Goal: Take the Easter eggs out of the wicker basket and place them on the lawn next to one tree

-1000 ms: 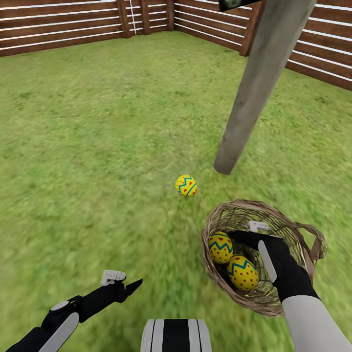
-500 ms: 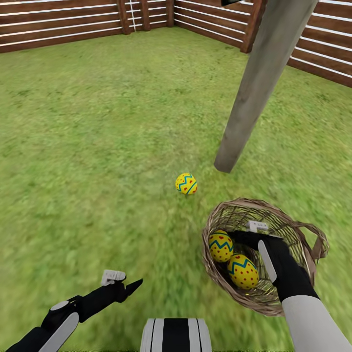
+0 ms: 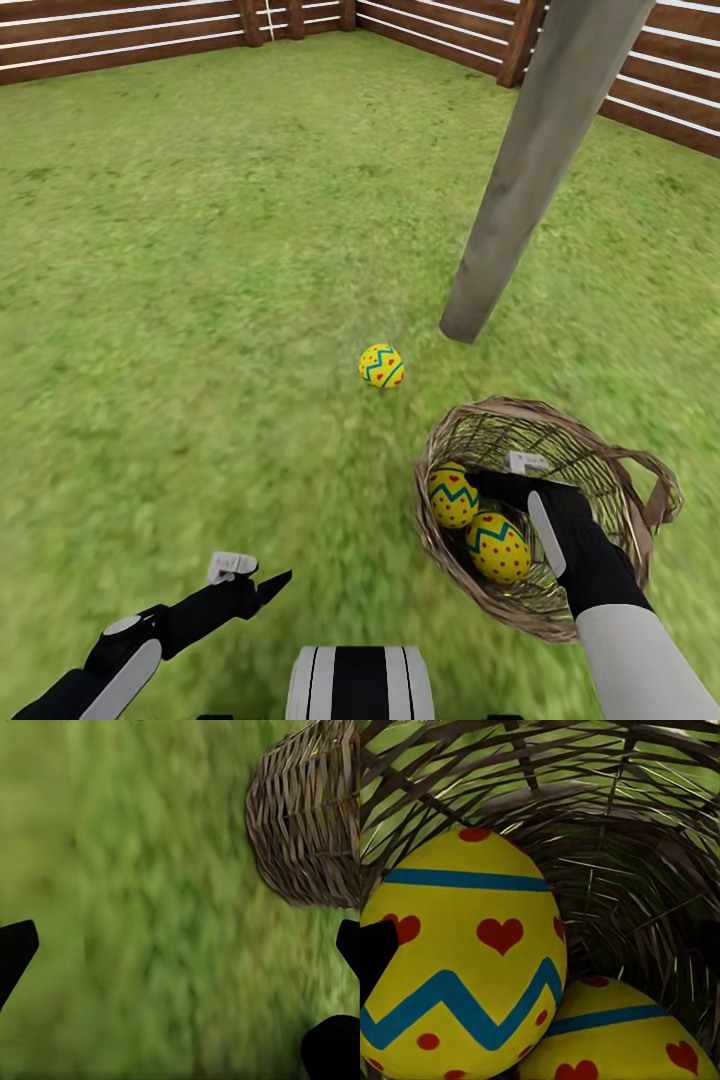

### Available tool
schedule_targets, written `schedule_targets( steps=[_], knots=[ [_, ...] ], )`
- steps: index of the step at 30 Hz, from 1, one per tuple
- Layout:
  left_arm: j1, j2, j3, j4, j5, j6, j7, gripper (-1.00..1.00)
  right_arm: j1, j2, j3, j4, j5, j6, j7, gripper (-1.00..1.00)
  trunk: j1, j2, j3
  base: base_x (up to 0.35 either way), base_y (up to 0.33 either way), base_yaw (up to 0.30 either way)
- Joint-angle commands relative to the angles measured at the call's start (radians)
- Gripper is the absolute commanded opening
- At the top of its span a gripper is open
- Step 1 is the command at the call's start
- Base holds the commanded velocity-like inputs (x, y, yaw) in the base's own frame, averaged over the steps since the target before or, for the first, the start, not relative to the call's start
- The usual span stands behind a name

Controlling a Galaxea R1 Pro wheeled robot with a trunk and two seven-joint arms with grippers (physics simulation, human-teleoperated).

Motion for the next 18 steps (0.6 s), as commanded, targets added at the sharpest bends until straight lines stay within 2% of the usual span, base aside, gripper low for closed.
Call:
schedule_targets(
  steps=[1, 3, 5, 6, 7, 8, 12, 18],
  knots=[
    [-0.001, 0.001, -0.001, 0.0, 0.01, 0.006, 0.0, 1.0, 0.0, 0.0, -0.002, -0.001, -0.008, 0.005, 0.0, 1.0, 0.0, 0.0, -0.001, 0.0, 0.027, 0.0],
    [-0.001, 0.001, -0.003, 0.0, 0.01, 0.006, 0.0, 1.0, 0.0, 0.0, -0.003, -0.001, -0.01, 0.005, 0.0, 1.0, 0.0, 0.0, -0.001, 0.066, 0.15, 0.0],
    [-0.001, 0.001, -0.003, 0.0, 0.01, 0.006, 0.001, 1.0, 0.0, 0.0, -0.006, -0.001, -0.059, 0.005, -0.001, 1.0, 0.0, 0.0, -0.001, 0.071, 0.131, 0.0],
    [-0.001, 0.001, -0.003, -0.001, 0.01, 0.006, 0.001, 1.0, 0.0, -0.001, -0.007, -0.001, -0.106, 0.005, -0.002, 1.0, 0.0, 0.0, -0.001, 0.023, 0.042, 0.0],
    [-0.001, 0.001, -0.003, -0.001, 0.01, 0.006, 0.002, 1.0, 0.0, -0.001, -0.007, -0.001, -0.134, 0.005, -0.003, 1.0, 0.0, 0.0, -0.001, 0.012, 0.021, 0.0],
    [-0.001, 0.001, -0.003, -0.001, 0.01, 0.006, 0.002, 1.0, 0.0, -0.001, -0.007, -0.001, -0.146, 0.005, -0.003, 1.0, 0.0, 0.0, -0.001, 0.007, 0.014, 0.0],
    [-0.001, 0.001, -0.003, 0.001, 0.01, 0.006, 0.003, 1.0, -0.001, -0.001, -0.008, 0.0, -0.165, 0.008, -0.008, 1.0, 0.0, 0.0, -0.001, 0.037, 0.054, 0.0],
    [-0.001, 0.001, -0.004, 0.001, 0.01, 0.006, 0.006, 1.0, -0.001, -0.001, -0.008, 0.002, -0.166, 0.011, -0.015, 1.0, 0.0, 0.0, -0.001, 0.096, 0.104, 0.0]
  ],
)
